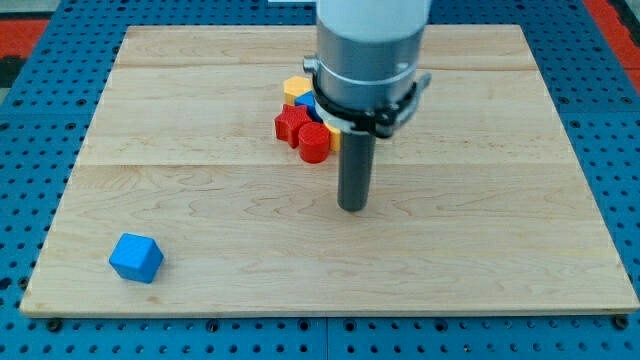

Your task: Slightly move the red blocks towards down

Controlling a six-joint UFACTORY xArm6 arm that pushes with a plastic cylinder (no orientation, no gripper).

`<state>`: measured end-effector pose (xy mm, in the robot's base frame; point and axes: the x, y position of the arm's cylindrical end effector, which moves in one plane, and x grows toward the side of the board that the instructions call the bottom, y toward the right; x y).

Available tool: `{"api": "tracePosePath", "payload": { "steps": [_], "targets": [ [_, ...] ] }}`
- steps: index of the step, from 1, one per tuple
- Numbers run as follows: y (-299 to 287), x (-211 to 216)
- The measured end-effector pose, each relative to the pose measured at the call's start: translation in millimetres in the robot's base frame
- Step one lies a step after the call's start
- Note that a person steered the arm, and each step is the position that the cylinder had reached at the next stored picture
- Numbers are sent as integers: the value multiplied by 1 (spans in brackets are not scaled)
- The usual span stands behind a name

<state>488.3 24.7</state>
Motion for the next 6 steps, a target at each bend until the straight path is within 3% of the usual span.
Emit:
{"api": "tracePosePath", "payload": {
  "steps": [2, 4, 5, 6],
  "targets": [
    [3, -38],
    [-29, -115],
    [-53, -126],
    [-53, -89]
  ]
}}
